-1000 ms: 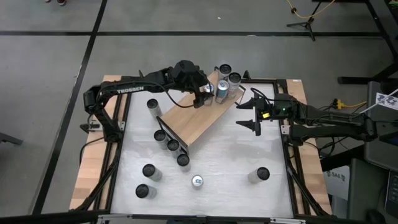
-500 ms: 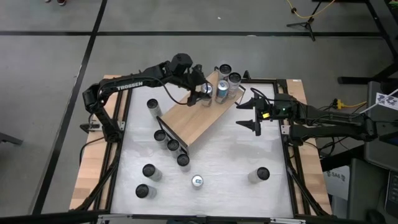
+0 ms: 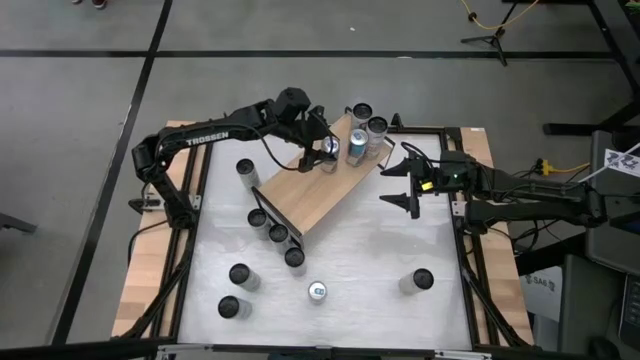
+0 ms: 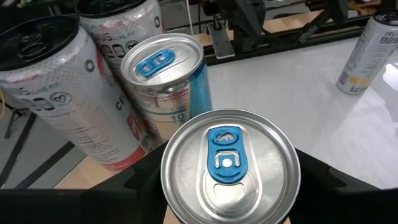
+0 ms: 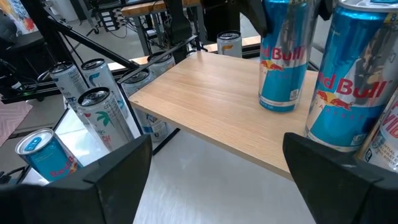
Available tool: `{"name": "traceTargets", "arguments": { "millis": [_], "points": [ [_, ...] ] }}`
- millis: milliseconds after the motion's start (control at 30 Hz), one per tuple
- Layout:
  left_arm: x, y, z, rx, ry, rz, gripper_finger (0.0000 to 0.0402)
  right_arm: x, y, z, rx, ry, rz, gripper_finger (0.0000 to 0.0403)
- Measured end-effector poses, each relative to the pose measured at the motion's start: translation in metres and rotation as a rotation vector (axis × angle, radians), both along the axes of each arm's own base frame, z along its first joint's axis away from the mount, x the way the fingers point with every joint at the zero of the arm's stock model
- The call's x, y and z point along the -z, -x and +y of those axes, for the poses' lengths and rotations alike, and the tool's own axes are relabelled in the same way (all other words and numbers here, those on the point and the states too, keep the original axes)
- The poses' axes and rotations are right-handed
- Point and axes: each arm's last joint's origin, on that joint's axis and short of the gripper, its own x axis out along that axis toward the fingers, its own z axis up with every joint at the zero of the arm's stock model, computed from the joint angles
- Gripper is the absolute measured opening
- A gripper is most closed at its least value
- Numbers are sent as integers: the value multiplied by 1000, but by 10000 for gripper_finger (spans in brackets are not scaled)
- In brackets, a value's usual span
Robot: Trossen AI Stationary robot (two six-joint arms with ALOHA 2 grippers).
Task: Place canned beverage on shelf
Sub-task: Put the blue soda can on the shelf aligned with the other blue soda can
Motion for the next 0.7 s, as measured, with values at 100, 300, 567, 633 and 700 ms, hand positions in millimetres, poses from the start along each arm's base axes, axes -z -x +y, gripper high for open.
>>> {"name": "traceTargets", "arguments": {
  "millis": [100, 300, 567, 633, 700],
  "points": [
    [0, -2, -3, -6, -7, 0, 230, 0, 0, 0, 0, 0, 0, 356],
    [0, -5, -8, -43, -41, 9, 230, 0, 0, 0, 0, 0, 0, 356],
    [0, -6, -9, -40, -44, 12, 264, 0, 0, 0, 0, 0, 0, 356],
    [4, -5, -9, -47, -45, 34, 283, 0, 0, 0, 0, 0, 0, 356],
    [6, -6, -9, -68, -53, 45, 301, 0, 0, 0, 0, 0, 0, 356]
  ]
}}
